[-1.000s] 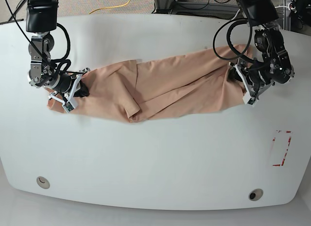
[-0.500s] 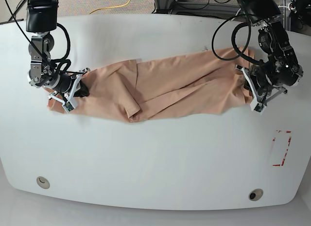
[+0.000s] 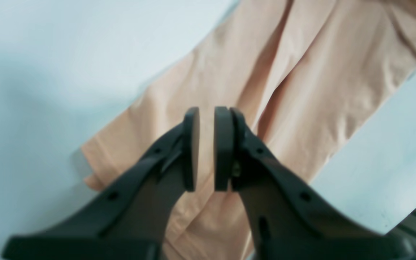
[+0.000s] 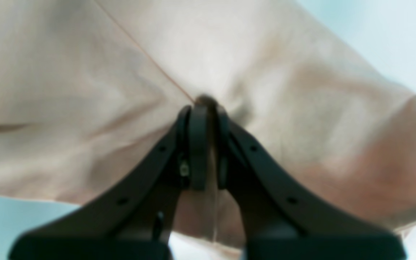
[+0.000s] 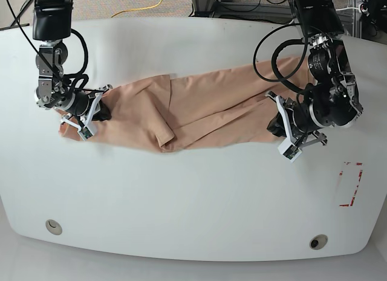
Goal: Layout the t-shirt on the table in an organized manner, then fold the t-shirt properly
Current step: 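Lift the strip end with the left gripper and fold it toward the right gripper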
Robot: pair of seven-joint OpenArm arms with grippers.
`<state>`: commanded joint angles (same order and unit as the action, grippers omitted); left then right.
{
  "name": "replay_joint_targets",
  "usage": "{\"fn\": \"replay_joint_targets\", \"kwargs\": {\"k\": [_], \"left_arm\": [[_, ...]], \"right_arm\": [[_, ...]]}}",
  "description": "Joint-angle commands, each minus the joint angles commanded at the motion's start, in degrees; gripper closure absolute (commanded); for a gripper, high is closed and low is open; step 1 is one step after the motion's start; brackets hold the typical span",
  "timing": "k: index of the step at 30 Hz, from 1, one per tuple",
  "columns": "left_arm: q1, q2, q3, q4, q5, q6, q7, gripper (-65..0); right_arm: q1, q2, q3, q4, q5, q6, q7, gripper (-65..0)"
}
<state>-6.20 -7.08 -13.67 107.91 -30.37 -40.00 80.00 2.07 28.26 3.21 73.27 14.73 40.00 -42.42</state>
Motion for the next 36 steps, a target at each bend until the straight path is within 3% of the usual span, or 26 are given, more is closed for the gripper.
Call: {"fn": "replay_joint_targets", "kwargs": {"k": [3,6,15,21,31,36], "left_arm": [[0.6,-0.4,-4.0,-0.1,0.2,0.0,0.0,-31.0],[1.8,-2.5,-7.3,-0.3,0.1,0.0,0.0,-38.2],[3.1,-6.7,-14.3,-10.1,-0.6,0.0,0.0,-38.9],[3.3,-9.1,-17.8,-23.0,-5.1,0.0,-1.4,-38.9],[4.0,-8.8,-15.1,-25.8,-6.3,0.0,-3.3,-38.9],[4.1,-6.6,-12.1,-26.2,-6.3,0.0,-5.1,-38.9]], "right_arm": [[0.0,0.0,-0.1,0.0,-0.1,0.0,0.0,-4.1],[0.0,0.0,-0.1,0.0,0.1,0.0,0.0,-4.1],[0.0,-1.1,-0.2,0.0,-0.2,0.0,0.0,-4.1],[0.0,-1.1,-0.2,0.0,-0.2,0.0,0.0,-4.1],[0.0,-1.1,-0.2,0.1,-0.2,0.0,0.0,-4.1],[0.0,-1.1,-0.2,0.1,0.1,0.0,0.0,-4.1]]}}
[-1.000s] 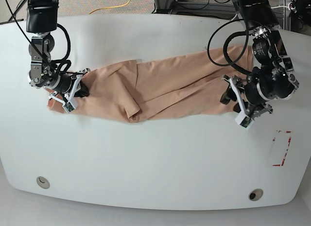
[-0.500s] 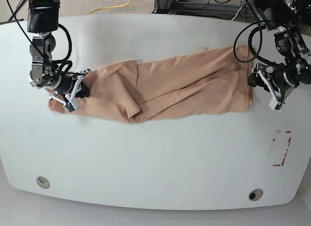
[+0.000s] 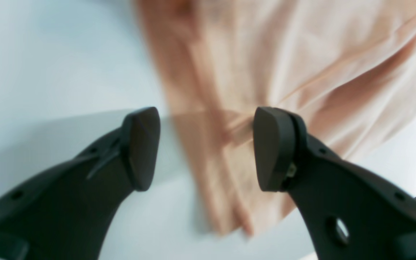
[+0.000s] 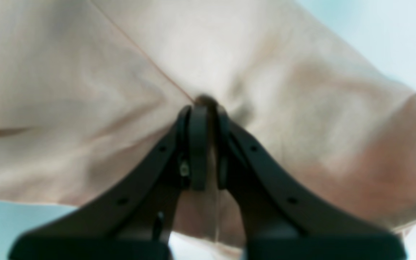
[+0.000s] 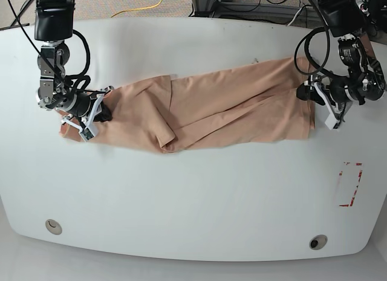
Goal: Layout the t-shirt on the table in an organized manner, then fold the t-shirt properly
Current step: 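Lift the strip end with the left gripper and fold it toward the right gripper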
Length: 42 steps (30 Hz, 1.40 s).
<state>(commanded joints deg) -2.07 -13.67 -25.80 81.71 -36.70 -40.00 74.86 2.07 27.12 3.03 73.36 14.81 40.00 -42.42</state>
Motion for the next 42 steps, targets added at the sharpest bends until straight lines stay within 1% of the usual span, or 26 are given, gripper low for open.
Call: {"fn": "replay_joint_targets", "kwargs": {"k": [6,8,12,13,14,16,17,18,24,27,31,33,34,39,42], "left_arm": [[-0.3,2.2,0.4,-3.8,0.1,0.0,-0.9,-38.9],[-0.3,2.8,0.4,-4.0,0.2,0.0,-1.9,-38.9],[-0.3,4.1,1.1,-4.0,0.2,0.0,-2.0,-37.8],[-0.3,4.2,1.2,-4.0,0.2,0.0,-2.1,-35.6],[-0.4,4.2,1.2,-4.0,0.2,0.0,-2.4,-30.3],[-0.4,4.2,1.3,-4.0,0.2,0.0,-3.7,-16.0],[-0.4,4.2,1.3,-4.0,0.2,0.0,-4.7,-6.3],[-0.4,4.2,1.3,-4.0,0.2,0.0,-4.9,-3.5],[-0.4,4.2,1.3,-3.1,0.0,0.0,-5.2,-4.2],[-0.3,4.1,1.3,2.5,0.0,0.0,-4.8,-4.2],[-0.8,4.4,1.6,9.9,-0.1,0.0,0.4,-4.2],[-2.1,4.7,2.9,12.4,-0.1,0.0,1.8,-4.3],[-3.2,4.8,4.7,14.5,-0.1,0.0,2.8,-4.3],[-5.3,5.0,10.5,18.0,-0.1,0.0,5.1,-4.4],[-7.5,5.5,15.0,18.2,-0.1,0.0,5.1,-4.6]], "right_arm": [[0.0,0.1,0.1,0.0,0.1,0.0,0.0,-4.1],[0.0,0.1,0.1,0.0,0.1,0.0,0.0,-4.1],[0.0,0.1,0.1,0.0,-0.1,0.0,0.0,-4.1],[0.0,0.1,0.1,0.0,-0.2,0.0,0.0,-4.1],[0.0,0.1,0.1,0.0,-0.2,0.0,0.0,-4.1],[0.0,0.1,0.3,0.0,-0.2,0.0,0.0,-4.1],[0.0,0.1,0.3,0.0,-0.2,0.0,0.0,-4.1],[0.0,0.1,0.3,0.0,-0.2,0.0,0.0,-4.1],[0.0,0.0,0.4,0.0,-0.2,0.0,0.0,-4.1],[0.0,0.0,0.4,0.0,-0.2,0.0,0.0,-4.1],[0.0,0.0,0.4,0.0,-0.2,0.0,0.0,-4.1],[0.0,0.0,0.4,0.0,-0.2,0.0,0.0,-4.1],[0.0,0.0,0.4,0.0,-0.2,0.0,0.0,-4.1],[0.0,0.0,0.3,0.0,-0.2,0.0,0.0,-4.1],[0.0,0.0,0.2,0.0,-0.1,0.0,0.0,-4.1]]}}
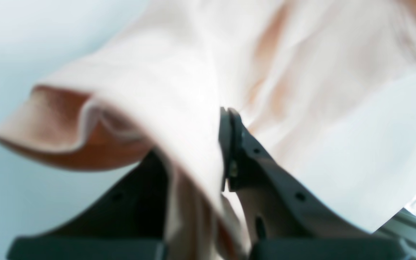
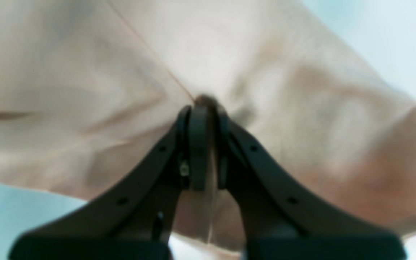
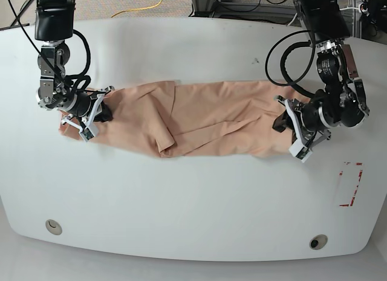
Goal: Layout the t-shirt on the table in an organized manner, then fold the t-shirt properly
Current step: 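Lift the strip end with the left gripper and fold it toward the right gripper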
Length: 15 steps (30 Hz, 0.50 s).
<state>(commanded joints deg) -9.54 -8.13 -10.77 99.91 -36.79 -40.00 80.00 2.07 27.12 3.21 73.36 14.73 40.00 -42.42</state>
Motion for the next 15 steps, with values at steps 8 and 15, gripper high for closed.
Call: {"fn": "replay_joint_targets", "kwargs": {"k": [8,15], "left_arm": [[-3.4,8.1,6.4,-2.0,0.3,0.0,0.0,-4.7],[-6.2,14.7,7.5,-11.1,0.4,0.0,-0.3,-4.7]], "right_arm": [[0.0,0.0,0.2,0.0,0.3,0.0,0.0,-4.1],[0.0,0.0,0.2,0.0,0.3,0.0,0.0,-4.1]]}}
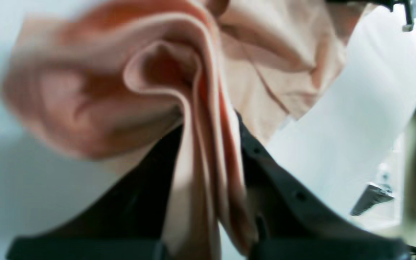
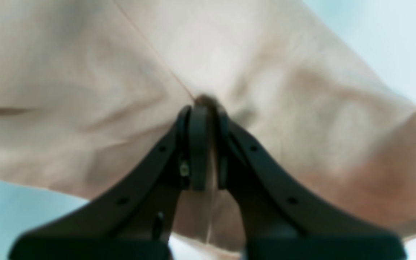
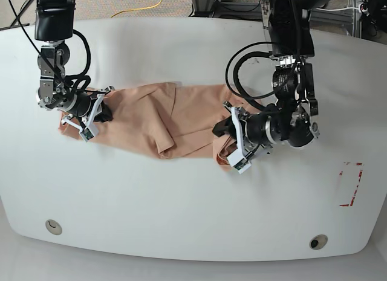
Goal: Layout the t-shirt on the table in an organized manner, then fold the t-shirt properly
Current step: 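Lift the strip end with the left gripper and fold it toward the right gripper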
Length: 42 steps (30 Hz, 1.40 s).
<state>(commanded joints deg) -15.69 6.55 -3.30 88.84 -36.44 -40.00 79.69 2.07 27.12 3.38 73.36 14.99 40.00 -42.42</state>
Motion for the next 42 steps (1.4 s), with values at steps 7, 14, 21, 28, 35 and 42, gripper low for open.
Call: {"fn": "replay_joint_targets", "kwargs": {"k": [7,14,21,28,35,42], "left_arm": [[-0.6,2.5,0.2,-6.4,-0.1,0.0,-5.3,-4.9],[-2.2,2.5,4.6,-12.9,-0.2,0.0,-10.6,-4.9],[-3.8,2.5,8.8,-17.1,-0.4,0.0,-16.4,-4.9],[-6.4,2.5,11.2,-19.9,-2.7,0.0,-17.8,-15.8],[-9.1,2.5,11.6,-20.5,-10.8,0.0,-17.6,-33.9],[-13.2,1.8,19.9,-18.8,-22.9,0.0,-17.7,-33.8]], "right_arm": [[0.0,0.0,0.0,0.0,0.0,0.0,-0.1,-4.1],[0.0,0.0,-0.1,0.0,0.0,0.0,-0.1,-4.1],[0.0,-0.1,-0.3,0.0,0.0,0.0,-0.1,-4.1],[0.0,-0.1,-0.2,0.0,0.0,0.0,-0.1,-4.1],[0.0,-0.3,0.0,0.0,0.0,0.0,-0.1,-4.1],[0.2,-2.0,0.1,0.0,-0.4,0.0,-0.1,-4.1]]}}
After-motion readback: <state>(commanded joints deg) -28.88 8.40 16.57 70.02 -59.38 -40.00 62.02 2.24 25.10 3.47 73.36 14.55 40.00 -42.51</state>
